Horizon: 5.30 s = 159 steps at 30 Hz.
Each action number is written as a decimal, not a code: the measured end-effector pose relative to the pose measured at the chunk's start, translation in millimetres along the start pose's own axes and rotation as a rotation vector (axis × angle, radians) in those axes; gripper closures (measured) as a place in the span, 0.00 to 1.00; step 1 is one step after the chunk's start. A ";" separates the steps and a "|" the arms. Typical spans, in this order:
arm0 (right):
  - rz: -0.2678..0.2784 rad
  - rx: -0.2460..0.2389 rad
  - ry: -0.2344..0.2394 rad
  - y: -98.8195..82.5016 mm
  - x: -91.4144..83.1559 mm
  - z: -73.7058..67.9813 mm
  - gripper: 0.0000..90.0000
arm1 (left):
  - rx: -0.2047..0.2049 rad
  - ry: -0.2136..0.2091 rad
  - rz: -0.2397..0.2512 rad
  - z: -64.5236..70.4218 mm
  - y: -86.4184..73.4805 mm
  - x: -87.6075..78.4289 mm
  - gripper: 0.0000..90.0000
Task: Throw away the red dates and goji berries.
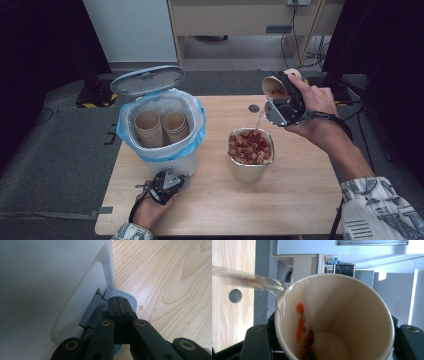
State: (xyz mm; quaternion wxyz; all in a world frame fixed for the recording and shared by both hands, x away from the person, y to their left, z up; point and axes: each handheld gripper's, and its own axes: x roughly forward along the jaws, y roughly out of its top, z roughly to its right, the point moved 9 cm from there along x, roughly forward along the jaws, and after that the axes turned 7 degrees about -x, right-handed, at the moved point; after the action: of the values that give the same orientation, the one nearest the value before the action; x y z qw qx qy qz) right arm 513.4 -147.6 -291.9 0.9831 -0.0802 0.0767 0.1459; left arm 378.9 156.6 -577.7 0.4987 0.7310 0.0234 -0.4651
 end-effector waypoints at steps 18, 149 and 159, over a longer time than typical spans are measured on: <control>-0.033 -0.172 -0.032 10.0 -2.3 4.6 0.35 | 0.000 -0.001 -0.001 0.0 -0.1 -0.1 1.00; -0.084 -0.565 -0.124 37.1 -10.3 16.6 0.36 | 0.005 -0.007 -0.006 0.3 -0.9 -0.9 1.00; -0.100 -0.630 -0.117 39.7 -8.8 19.1 0.36 | 0.003 -0.008 -0.006 0.2 -0.8 -0.9 1.00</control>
State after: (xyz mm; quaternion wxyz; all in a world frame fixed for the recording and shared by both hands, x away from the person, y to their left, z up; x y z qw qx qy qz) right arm 495.6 -109.0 -277.2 0.9186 -0.3757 -0.0328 0.1184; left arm 377.9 157.2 -577.7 0.4963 0.7299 0.0228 -0.4695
